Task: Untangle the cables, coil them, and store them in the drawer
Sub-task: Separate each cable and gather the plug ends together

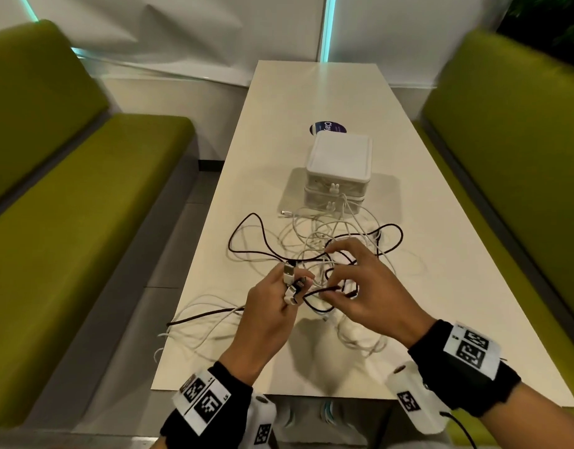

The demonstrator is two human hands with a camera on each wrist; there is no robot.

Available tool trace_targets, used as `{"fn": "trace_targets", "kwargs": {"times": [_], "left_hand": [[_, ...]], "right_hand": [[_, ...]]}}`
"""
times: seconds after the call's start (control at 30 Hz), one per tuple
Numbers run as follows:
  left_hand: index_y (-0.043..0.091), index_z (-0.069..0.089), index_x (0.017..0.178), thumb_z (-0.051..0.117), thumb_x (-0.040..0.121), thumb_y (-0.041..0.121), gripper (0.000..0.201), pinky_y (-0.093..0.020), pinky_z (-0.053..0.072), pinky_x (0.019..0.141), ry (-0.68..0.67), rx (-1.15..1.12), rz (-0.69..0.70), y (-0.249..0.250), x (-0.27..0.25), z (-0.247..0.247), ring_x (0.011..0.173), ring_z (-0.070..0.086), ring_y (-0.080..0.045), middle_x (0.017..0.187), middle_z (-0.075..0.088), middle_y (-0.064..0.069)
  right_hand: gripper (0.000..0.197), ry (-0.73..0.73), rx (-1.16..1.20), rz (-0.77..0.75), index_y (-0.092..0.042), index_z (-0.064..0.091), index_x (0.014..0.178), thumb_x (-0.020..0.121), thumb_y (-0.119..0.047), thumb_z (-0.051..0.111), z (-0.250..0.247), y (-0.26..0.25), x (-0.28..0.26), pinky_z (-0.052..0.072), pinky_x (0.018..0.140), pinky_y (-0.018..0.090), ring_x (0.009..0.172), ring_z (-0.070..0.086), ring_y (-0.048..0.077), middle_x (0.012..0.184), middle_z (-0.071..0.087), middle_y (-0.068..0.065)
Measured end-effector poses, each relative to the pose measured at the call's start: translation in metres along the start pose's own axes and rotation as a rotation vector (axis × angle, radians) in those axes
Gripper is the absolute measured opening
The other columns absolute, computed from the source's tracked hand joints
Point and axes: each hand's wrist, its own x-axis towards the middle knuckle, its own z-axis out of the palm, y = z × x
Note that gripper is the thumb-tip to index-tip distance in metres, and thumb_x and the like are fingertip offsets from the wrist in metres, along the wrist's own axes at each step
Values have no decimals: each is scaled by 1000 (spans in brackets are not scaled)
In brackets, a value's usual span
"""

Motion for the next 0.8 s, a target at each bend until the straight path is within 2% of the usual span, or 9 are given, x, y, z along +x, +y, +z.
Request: {"fn": "trace_targets", "kwargs": {"times": [0.1,0.2,0.27,0.4,0.47,0.53,0.63,0.7,0.8], "left_hand": [[23,68,94,55,94,21,13,-3,37,75,7,45,-5,-8,1,-3,86,58,8,94,66,14],[23,69,92,59,90,16,12,-3,39,75,-11,101,30,-12,2,-4,84,59,9,91,65,20],[25,70,95,63,89,7,20,-7,44,77,-48,145,104,-13,0,-4,87,62,4,96,65,19],[24,72,101,60,92,21,15,-28,53,71,-116,203,196,-12,-3,-2,86,66,-11,103,64,13],[21,73,93,62,86,17,13,-32,53,63,-129,234,235,-11,-3,-3,77,65,-14,93,67,8],[17,71,83,54,84,17,17,-36,52,57,-138,238,247,-10,-1,-5,70,65,-18,83,68,4],[25,66,86,47,80,14,23,-36,51,58,-90,227,254,-10,2,-12,71,65,-18,84,67,7],[23,69,89,45,81,13,27,-30,50,60,-41,243,240,-9,4,-15,71,63,-16,83,66,8],[32,62,82,56,77,-3,36,-1,37,65,40,262,196,-10,6,-17,75,61,-7,84,66,13]], "right_hand": [[31,-140,-275,-21,-27,62,72,79,-57,60,2,1,-6,51,67,31,116,49,8,132,47,-9],[23,-188,-445,-55,-22,62,71,80,-44,62,11,4,-8,43,58,29,110,54,23,116,54,2],[19,-119,-436,-53,-21,60,67,79,-36,60,14,0,-6,43,55,30,102,56,26,106,54,2],[19,92,-161,-80,-20,54,63,78,-28,64,7,-17,-5,51,56,35,103,56,9,115,52,-5],[19,142,-119,-138,-20,57,65,78,-24,71,3,-22,-8,55,62,33,122,53,8,124,53,-4],[19,190,-204,-182,-18,61,66,78,-20,76,-1,-23,-10,54,73,30,134,46,17,122,58,1],[21,226,-307,-261,-13,60,69,81,-21,75,0,-23,-13,46,89,34,106,61,24,92,63,3],[27,153,-235,-193,-17,55,71,89,-33,65,5,-24,-15,39,75,25,77,55,13,72,57,-5],[35,-11,-37,47,-26,56,77,91,-55,45,12,-22,-15,42,60,26,66,54,8,66,58,-10]]}}
